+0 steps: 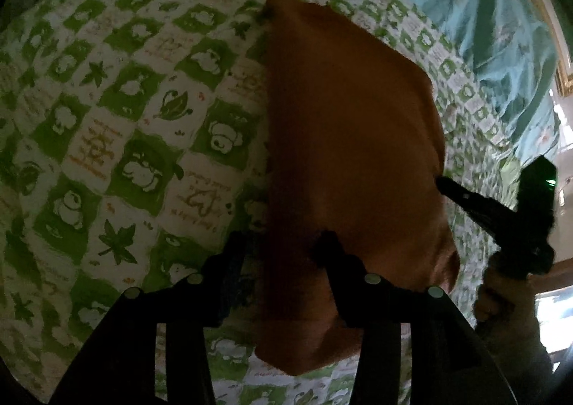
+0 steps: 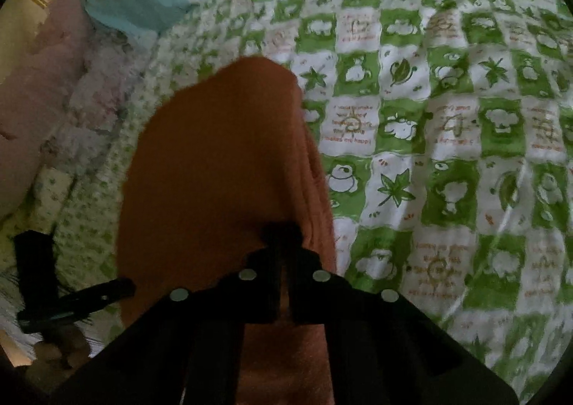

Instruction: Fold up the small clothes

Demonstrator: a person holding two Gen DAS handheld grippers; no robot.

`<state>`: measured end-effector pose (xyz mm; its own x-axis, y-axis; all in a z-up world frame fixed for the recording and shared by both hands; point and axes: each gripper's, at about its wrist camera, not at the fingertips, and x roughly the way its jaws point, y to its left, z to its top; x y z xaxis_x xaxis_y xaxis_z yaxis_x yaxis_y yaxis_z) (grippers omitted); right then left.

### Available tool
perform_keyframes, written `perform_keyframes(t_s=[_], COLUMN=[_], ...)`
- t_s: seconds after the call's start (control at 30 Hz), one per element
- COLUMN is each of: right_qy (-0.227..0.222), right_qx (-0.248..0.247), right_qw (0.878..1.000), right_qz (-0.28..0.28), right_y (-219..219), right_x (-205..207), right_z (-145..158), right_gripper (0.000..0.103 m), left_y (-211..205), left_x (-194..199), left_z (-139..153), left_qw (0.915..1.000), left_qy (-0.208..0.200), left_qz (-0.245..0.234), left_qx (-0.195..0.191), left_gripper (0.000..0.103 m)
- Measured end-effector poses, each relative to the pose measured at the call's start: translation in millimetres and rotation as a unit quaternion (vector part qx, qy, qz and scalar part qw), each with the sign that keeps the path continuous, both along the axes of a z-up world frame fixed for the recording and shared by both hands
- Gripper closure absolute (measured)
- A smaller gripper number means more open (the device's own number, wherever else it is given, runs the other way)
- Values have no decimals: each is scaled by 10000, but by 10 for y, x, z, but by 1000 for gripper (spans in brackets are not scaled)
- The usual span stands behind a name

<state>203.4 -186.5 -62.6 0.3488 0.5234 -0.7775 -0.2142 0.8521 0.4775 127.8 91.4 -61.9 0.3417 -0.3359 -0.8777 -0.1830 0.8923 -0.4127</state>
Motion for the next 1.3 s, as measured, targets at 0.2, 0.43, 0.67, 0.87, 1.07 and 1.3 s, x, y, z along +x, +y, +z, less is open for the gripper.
perform_keyframes(t_s=[0.2, 0.43, 0.67, 0.87, 1.07, 1.3], right_qy=[-210, -210, -119, -298, -390, -518], right_qx=[206, 162, 120, 99, 34, -111], right_qw=[9995, 9995, 9995, 9983, 9967, 9963], right_qz=[-139, -144, -257, -497, -710, -683], right_y=[-271, -298, -249, -224, -223, -235], right_x=[-368, -705, -952, -1221, -1458, -1700], right_z=[293, 423, 427, 481, 500, 507], right_gripper=[97, 97, 76, 55, 51, 45], left_y=[-132, -276, -304, -294, -175, -85], left_x=[-87, -191, -368, -555, -681, -842], left_z=[179, 303, 421, 560, 608, 500], left_qw=[9995, 9976, 9943, 9896, 9896, 9896], left_qy=[-185, -322, -512, -744, -840, -684], left_qz=[-216, -498, -821, -1082, -977, -974], left_qx=[116, 370, 443, 590, 635, 803], left_gripper=[59, 57, 54, 45, 37, 37])
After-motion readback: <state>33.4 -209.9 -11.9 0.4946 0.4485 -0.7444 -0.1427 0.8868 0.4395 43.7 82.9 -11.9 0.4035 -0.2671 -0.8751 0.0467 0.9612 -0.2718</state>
